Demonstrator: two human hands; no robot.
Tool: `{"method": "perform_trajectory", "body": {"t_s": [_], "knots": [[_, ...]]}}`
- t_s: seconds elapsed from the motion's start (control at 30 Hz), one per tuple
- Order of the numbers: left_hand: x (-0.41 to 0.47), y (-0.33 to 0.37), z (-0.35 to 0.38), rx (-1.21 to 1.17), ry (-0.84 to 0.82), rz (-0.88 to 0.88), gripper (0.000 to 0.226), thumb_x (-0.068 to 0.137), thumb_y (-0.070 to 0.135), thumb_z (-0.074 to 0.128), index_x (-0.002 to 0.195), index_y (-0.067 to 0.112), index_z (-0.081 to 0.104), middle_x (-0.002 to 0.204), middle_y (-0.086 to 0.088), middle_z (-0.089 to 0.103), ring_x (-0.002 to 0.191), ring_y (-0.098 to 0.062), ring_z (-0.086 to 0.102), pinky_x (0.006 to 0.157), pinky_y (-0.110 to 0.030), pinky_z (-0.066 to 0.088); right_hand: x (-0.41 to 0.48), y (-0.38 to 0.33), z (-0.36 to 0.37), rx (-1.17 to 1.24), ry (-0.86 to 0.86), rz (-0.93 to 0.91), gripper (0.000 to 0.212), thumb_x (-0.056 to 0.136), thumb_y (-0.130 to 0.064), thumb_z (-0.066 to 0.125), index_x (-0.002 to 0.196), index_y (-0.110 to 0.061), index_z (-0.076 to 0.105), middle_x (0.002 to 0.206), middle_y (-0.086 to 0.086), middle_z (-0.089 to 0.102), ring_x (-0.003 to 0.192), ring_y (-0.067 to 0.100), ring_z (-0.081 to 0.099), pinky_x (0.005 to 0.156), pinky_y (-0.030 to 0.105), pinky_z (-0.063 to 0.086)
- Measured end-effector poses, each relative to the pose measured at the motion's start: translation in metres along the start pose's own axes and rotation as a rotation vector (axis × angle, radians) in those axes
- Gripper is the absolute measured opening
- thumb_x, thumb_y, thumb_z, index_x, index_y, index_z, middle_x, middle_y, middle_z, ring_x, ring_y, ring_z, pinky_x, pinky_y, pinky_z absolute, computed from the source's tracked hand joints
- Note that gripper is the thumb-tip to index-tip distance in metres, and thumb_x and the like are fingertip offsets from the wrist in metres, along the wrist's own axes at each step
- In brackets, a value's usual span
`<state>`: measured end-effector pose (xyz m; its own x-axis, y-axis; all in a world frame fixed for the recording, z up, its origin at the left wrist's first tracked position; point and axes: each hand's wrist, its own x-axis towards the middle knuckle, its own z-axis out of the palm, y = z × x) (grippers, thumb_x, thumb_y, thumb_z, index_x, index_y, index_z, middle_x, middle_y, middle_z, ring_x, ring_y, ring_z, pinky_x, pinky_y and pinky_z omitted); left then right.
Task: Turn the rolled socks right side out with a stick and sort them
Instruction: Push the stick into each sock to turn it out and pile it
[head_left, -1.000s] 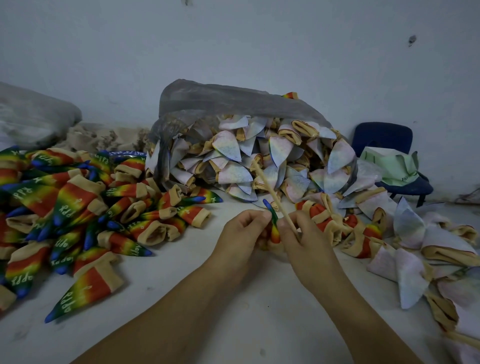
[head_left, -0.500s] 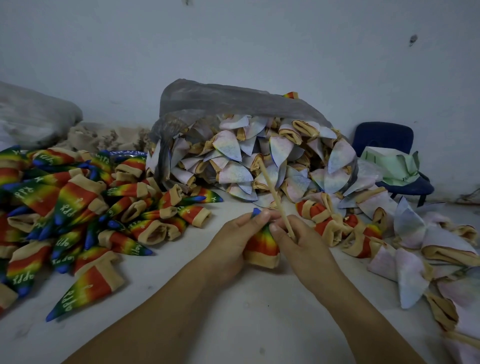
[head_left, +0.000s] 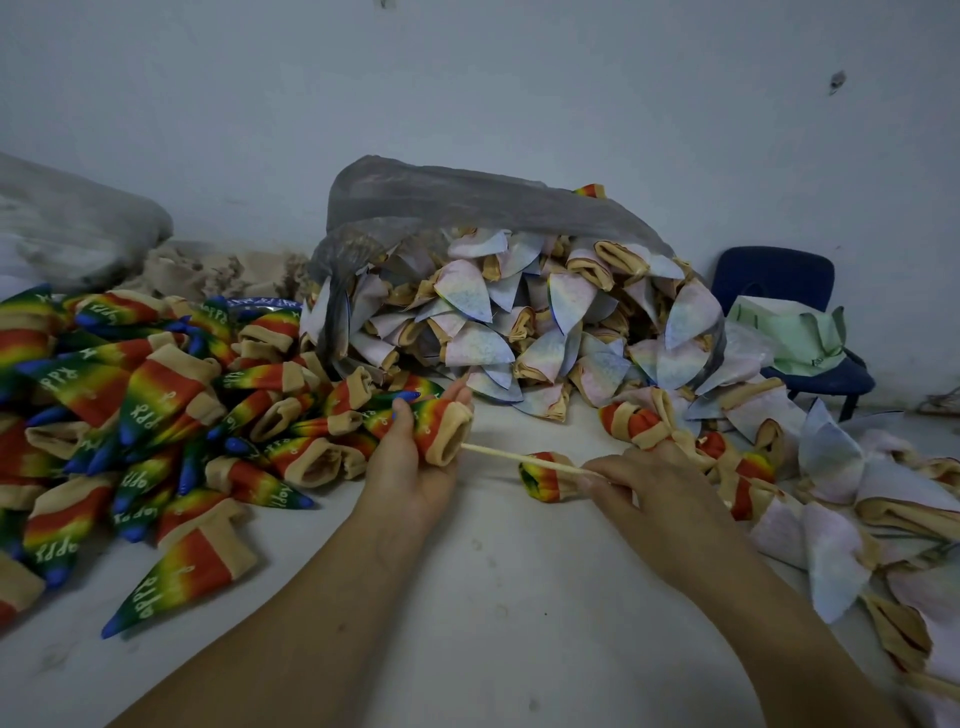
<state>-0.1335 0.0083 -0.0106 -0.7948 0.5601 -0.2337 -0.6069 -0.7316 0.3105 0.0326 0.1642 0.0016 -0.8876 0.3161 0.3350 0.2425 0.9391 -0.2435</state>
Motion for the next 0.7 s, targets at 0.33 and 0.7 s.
{"method": "perform_trajectory", "body": {"t_s": [0.33,0.7], "knots": [[-0.008,-0.017,0.004,0.280,-0.099,0.106,0.037,0.104,0.021,0.046,0.137,0.004,0.043,0.113,-0.014,0.073,0.103,-0.026,0.072,0.074,-0.033,0.061,0.001,-0.008,0.003,-0.156,0.091,0.055,0.036,0.096,-0.047,0.036,0.121,-0.038,0.060,0.095,-0.010,0.056,0.091,0.010,0.034,0.071,0.028,0.032],[0.001,-0.021,0.000,0.417,-0.040,0.265,0.017,0.100,0.026,0.055,0.115,0.028,0.048,0.114,-0.015,0.072,0.102,-0.026,0.072,0.089,-0.039,0.059,-0.001,-0.014,-0.001,-0.073,0.054,0.056,0.033,0.098,-0.044,0.032,0.108,-0.036,0.062,0.089,-0.011,0.053,0.091,0.007,0.041,0.065,0.026,0.038]]}}
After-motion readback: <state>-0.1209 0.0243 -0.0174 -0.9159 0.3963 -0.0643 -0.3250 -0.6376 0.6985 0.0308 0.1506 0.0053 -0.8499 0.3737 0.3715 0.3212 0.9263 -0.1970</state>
